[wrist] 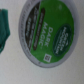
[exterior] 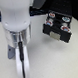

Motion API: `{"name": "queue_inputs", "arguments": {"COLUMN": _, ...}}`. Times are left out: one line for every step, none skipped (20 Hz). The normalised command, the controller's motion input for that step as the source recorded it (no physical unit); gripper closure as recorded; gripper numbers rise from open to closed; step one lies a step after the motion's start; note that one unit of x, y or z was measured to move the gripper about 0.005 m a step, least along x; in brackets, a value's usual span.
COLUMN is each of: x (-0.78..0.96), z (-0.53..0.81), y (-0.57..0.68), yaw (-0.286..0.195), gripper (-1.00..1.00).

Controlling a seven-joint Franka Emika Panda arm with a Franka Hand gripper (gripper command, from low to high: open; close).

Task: Open the kcup holder, insert the kcup into the holder, and close the kcup holder

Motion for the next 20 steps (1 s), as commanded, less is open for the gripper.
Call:
{"name": "queue_inputs", "arguments": {"x": 0.07, "z": -0.1, "y": 0.1, "yaw": 0.0, "gripper": -1.0}}
{"name": "queue_inputs", "arguments": {"x": 0.06, "z": -0.07, "y": 0.08, "yaw": 0.0, "gripper": -1.0}}
{"name": "queue_inputs", "arguments": {"x": 0.0, "z": 0.0, "y": 0.0, "yaw": -0.002, "gripper": -1.0}}
{"name": "queue_inputs", "arguments": {"x": 0.14, "z": 0.0, "y": -0.01, "yaw": -0.045, "gripper": -1.0}}
{"name": "queue_inputs", "arguments": {"x": 0.16, "z": 0.0, "y": 0.0, "yaw": -0.047, "gripper": -1.0}}
{"name": "queue_inputs", "arguments": {"x": 0.11, "z": 0.02, "y": 0.0, "yaw": -0.061, "gripper": 1.0}}
{"name": "queue_inputs", "arguments": {"x": 0.12, "z": 0.01, "y": -0.03, "yaw": -0.049, "gripper": 1.0}}
{"name": "queue_inputs", "arguments": {"x": 0.17, "z": 0.0, "y": -0.01, "yaw": -0.051, "gripper": -1.0}}
{"name": "queue_inputs", "arguments": {"x": 0.16, "z": -0.01, "y": -0.04, "yaw": -0.057, "gripper": -1.0}}
{"name": "queue_inputs", "arguments": {"x": 0.17, "z": 0.0, "y": -0.01, "yaw": -0.051, "gripper": -1.0}}
{"name": "queue_inputs", "arguments": {"x": 0.19, "z": 0.01, "y": 0.0, "yaw": -0.045, "gripper": -1.0}}
{"name": "queue_inputs", "arguments": {"x": 0.12, "z": 0.01, "y": -0.03, "yaw": -0.033, "gripper": 1.0}}
{"name": "queue_inputs", "arguments": {"x": 0.11, "z": 0.01, "y": -0.02, "yaw": -0.032, "gripper": 1.0}}
{"name": "queue_inputs", "arguments": {"x": 0.18, "z": 0.01, "y": -0.01, "yaw": -0.04, "gripper": -1.0}}
{"name": "queue_inputs", "arguments": {"x": 0.1, "z": 0.0, "y": -0.01, "yaw": -0.017, "gripper": 1.0}}
{"name": "queue_inputs", "arguments": {"x": 0.08, "z": 0.0, "y": -0.01, "yaw": -0.006, "gripper": 1.0}}
{"name": "queue_inputs", "arguments": {"x": 0.08, "z": 0.0, "y": -0.01, "yaw": -0.014, "gripper": 1.0}}
{"name": "queue_inputs", "arguments": {"x": 0.18, "z": 0.02, "y": 0.0, "yaw": -0.041, "gripper": -1.0}}
{"name": "queue_inputs", "arguments": {"x": 0.09, "z": 0.04, "y": -0.01, "yaw": -0.018, "gripper": 1.0}}
{"name": "queue_inputs", "arguments": {"x": 0.11, "z": 0.03, "y": -0.01, "yaw": -0.022, "gripper": 1.0}}
